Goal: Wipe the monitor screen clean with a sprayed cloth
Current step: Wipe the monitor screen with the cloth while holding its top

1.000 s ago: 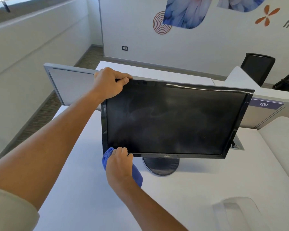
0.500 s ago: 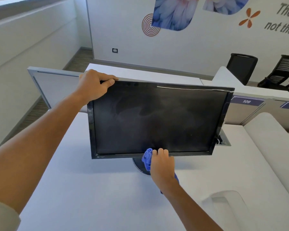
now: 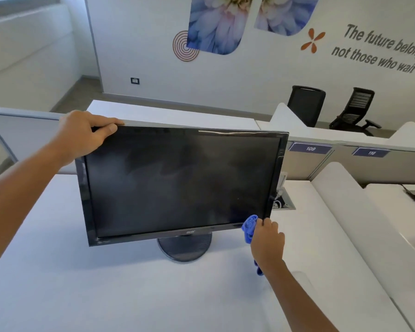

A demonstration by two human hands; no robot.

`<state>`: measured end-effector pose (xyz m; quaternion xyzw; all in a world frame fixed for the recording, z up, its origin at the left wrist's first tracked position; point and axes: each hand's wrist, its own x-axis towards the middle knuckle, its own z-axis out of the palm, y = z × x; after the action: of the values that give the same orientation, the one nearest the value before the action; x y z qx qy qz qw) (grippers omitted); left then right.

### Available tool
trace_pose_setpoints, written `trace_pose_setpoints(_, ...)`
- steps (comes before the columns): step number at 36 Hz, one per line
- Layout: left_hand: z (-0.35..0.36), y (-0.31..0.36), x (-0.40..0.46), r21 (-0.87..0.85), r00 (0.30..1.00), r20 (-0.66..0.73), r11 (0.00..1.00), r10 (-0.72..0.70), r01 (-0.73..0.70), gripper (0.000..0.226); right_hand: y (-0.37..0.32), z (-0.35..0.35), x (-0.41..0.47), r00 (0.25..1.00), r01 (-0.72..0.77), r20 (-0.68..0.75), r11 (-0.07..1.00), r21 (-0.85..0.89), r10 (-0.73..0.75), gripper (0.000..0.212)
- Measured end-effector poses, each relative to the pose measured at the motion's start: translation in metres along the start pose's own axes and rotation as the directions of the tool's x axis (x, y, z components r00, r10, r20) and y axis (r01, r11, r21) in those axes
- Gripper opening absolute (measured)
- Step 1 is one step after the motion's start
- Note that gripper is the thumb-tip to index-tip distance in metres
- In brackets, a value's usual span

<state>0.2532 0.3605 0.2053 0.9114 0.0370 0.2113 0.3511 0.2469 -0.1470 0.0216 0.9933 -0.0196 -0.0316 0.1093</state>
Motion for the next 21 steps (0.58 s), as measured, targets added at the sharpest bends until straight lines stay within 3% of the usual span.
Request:
trace_pose_setpoints(10, 0.002, 0.001, -0.001, -0.017, 0.999, 0.029, 0.999, -0.035, 0.036, 0.027, 0.037, 0.011, 0.014, 0.995, 0.092, -0.033, 0.995, -0.033, -0.093, 0.066)
trace_pose_setpoints(21, 0.003, 0.001, -0.001, -0.014, 0.999, 0.030, 0.999, -0.030, 0.030, 0.027, 0.045, 0.009, 0.029, 0.985, 0.172, -0.029, 0.983, 0.064, -0.170, 0.043)
